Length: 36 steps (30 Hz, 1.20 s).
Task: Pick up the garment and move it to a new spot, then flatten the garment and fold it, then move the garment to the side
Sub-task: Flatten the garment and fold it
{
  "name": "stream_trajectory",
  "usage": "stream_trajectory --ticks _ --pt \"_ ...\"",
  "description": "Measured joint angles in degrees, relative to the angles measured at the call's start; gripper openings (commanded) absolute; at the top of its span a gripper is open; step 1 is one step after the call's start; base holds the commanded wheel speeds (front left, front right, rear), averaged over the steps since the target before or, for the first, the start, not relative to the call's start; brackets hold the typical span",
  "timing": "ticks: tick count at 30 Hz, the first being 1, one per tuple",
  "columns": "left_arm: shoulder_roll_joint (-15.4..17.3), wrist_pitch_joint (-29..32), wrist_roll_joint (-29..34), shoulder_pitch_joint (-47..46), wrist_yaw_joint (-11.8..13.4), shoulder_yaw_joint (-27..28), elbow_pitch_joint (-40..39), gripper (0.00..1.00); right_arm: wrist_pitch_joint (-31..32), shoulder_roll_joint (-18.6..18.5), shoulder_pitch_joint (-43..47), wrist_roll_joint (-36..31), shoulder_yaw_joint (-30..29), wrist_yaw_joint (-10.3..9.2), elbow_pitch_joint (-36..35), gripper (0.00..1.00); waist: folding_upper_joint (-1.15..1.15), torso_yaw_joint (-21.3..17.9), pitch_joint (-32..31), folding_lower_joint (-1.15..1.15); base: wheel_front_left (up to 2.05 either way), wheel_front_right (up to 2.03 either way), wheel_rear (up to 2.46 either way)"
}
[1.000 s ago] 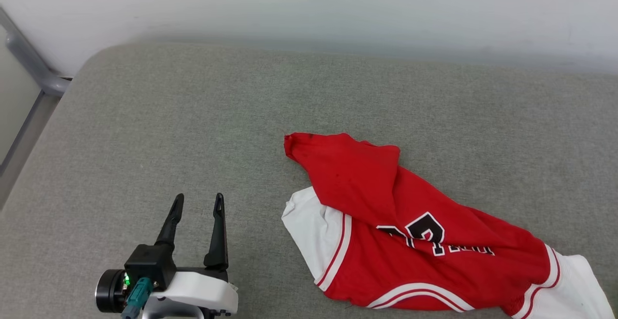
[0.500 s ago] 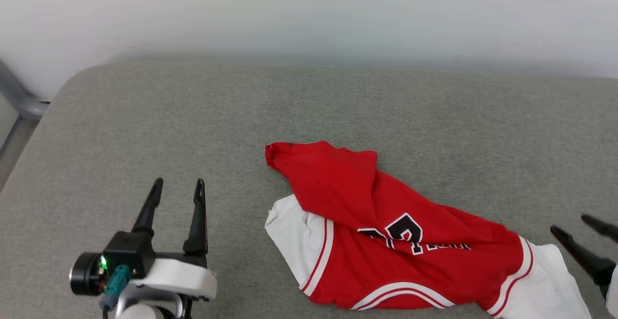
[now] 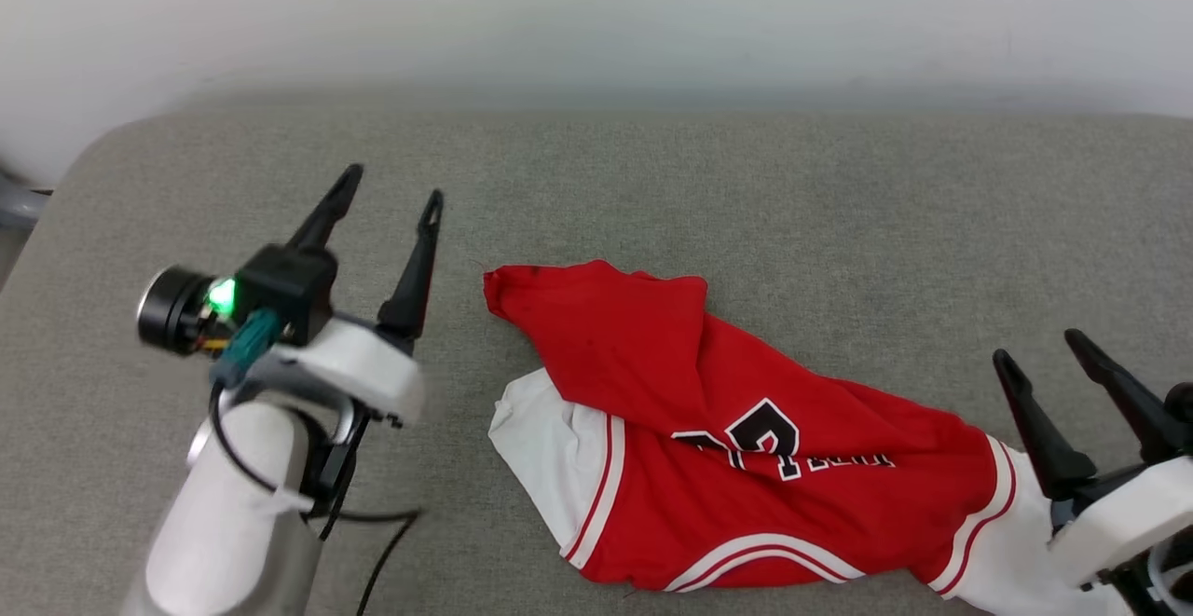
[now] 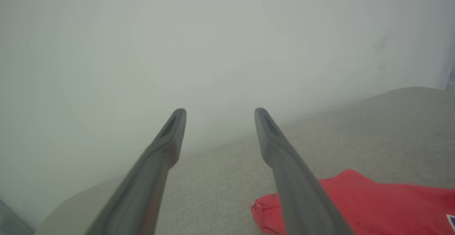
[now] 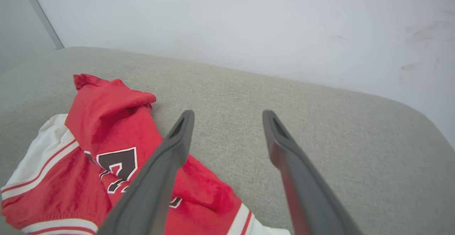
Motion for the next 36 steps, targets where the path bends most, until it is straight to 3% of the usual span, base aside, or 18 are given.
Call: stream_trajectory --ticks 7,15,21,25,36 --pt "8.05 17.58 -15.29 -9.38 -0.08 -13.88 1.79 1.0 -2.07 5.86 0.02 -5.52 0.1 0.0 0.74 1.0 0.0 -0.85 2.42 0.01 0.0 0.0 0.0" --pt "15.4 39.86 -31.34 -16.77 -0.08 -27.22 2.49 1.0 -2.85 7.84 -1.42 -6.61 1.02 0.0 3.15 1.0 0.0 -2.17 4.72 0.01 0.0 0.0 0.0" --pt "19.29 51.56 -38.69 -20.64 -0.08 -36.97 2.07 1.0 -3.31 8.24 -3.03 -6.98 2.23 0.0 5.03 1.0 0.0 -3.32 6.36 0.01 0.0 0.0 0.0" --pt "20.93 54.27 -40.77 -22.26 -0.08 -41.99 3.27 1.0 -3.81 8.59 -4.38 -7.0 3.15 0.0 5.91 1.0 0.0 -4.19 7.52 0.01 0.0 0.0 0.0" --pt "20.49 51.93 -43.89 -25.35 -0.21 -50.66 11.35 1.0 -4.82 9.39 -7.08 -7.59 5.06 0.0 8.22 1.0 0.0 -5.89 10.41 0.0 0.0 0.0 0.0"
